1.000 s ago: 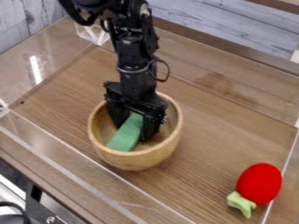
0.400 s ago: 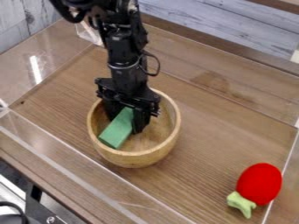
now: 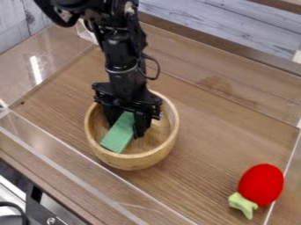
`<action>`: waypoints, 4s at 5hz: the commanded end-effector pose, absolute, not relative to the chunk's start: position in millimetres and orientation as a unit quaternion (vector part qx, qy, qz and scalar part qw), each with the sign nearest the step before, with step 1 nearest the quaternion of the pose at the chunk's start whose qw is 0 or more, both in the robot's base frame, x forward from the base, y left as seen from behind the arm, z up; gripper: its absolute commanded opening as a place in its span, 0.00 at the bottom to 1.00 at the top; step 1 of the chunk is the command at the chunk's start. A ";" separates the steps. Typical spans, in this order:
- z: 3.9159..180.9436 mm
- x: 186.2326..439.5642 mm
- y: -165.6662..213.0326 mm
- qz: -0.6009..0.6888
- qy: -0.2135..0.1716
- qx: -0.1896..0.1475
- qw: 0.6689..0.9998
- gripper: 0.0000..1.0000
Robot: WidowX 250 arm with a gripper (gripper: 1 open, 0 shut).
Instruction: Remove the green block from the brown bowl and put it on the table
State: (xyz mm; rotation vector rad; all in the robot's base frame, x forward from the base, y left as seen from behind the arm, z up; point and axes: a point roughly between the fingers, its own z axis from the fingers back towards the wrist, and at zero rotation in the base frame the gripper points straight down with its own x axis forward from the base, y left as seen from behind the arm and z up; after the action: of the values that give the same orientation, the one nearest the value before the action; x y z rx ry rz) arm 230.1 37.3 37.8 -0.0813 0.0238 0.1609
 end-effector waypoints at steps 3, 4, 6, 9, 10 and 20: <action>59.9 236.1 7.3 0.072 -0.007 -0.041 0.997 0.00; 57.8 236.1 -7.6 0.056 -0.004 -0.038 0.998 0.00; 63.6 234.2 -15.1 0.055 -0.001 -0.037 0.998 0.00; 62.6 236.4 -25.3 0.011 -0.002 -0.041 0.999 0.00; 68.1 229.4 -14.0 0.023 -0.002 -0.042 0.999 0.00; 110.2 246.8 -14.9 0.101 -0.018 -0.076 0.992 0.00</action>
State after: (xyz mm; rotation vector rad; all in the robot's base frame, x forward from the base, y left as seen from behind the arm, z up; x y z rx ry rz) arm 239.2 -16.0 100.1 -0.1453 0.0052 0.1999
